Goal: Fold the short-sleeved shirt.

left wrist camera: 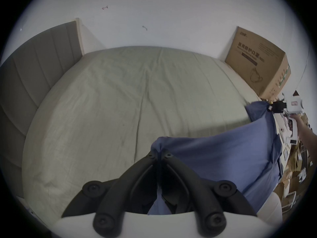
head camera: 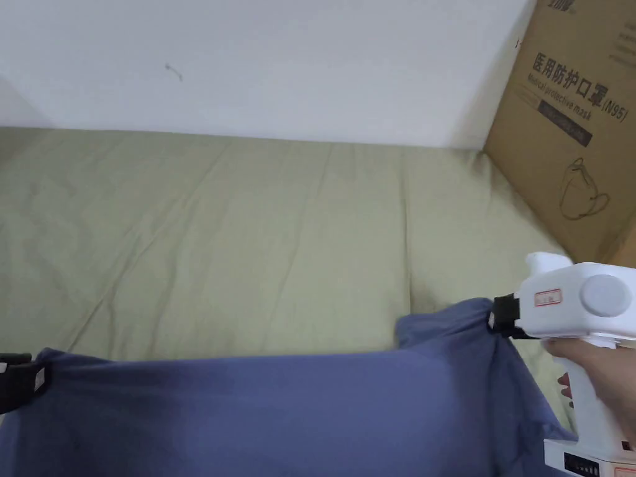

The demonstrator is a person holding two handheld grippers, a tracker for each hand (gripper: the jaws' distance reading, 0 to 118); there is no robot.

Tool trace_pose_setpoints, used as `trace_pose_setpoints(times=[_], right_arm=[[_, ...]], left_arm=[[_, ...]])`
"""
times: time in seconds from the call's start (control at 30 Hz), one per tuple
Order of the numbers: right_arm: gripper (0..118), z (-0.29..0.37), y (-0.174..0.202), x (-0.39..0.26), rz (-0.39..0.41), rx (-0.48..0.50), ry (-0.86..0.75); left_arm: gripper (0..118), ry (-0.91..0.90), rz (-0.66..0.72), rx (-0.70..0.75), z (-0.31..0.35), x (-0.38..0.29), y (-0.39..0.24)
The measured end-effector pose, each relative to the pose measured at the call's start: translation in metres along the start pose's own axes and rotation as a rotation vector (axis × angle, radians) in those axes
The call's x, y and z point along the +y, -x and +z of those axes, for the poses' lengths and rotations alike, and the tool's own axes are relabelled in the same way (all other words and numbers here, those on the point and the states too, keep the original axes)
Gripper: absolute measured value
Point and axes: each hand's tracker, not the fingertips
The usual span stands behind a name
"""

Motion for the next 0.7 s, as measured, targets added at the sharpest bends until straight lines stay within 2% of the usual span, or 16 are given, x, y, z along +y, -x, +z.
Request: trace_pose_setpoints(times=[0.07,0.2,0.37,0.5,0.57,0.7], right_arm=[[3,0.016,-0.005,0.005,-0.044,0.029,-0.055],[3,0.055,-0.009,-0.005,-0.018,0.002,-0.164],[3,0.114,-0.030,-0.066,-0.050,0.035,-0.159],[3,0.172,-0.045,-0.149,-0.081,0.052,-0.131],[3,0.193,-0.055,-0.189,-0.105,0.062,-0.085],[3,0.195,-0.062,-0.244,-0.127,0.023,0.055]], left_arm=[[2,-0.044,-0.001,0.008,0.000,0.009,-0.005],[2,-0.121,-0.020,-0.020,0.011,0.018,-0.003],[2,-0.077,-0.058,-0.069,0.045,-0.004,-0.011],[2,-0.034,-0.038,-0.172,0.093,-0.065,-0.022],[2,0.001,-0.021,-0.175,0.107,-0.095,-0.007],[2,0.131,-0.008,-0.179,0.111,-0.153,-0.001]])
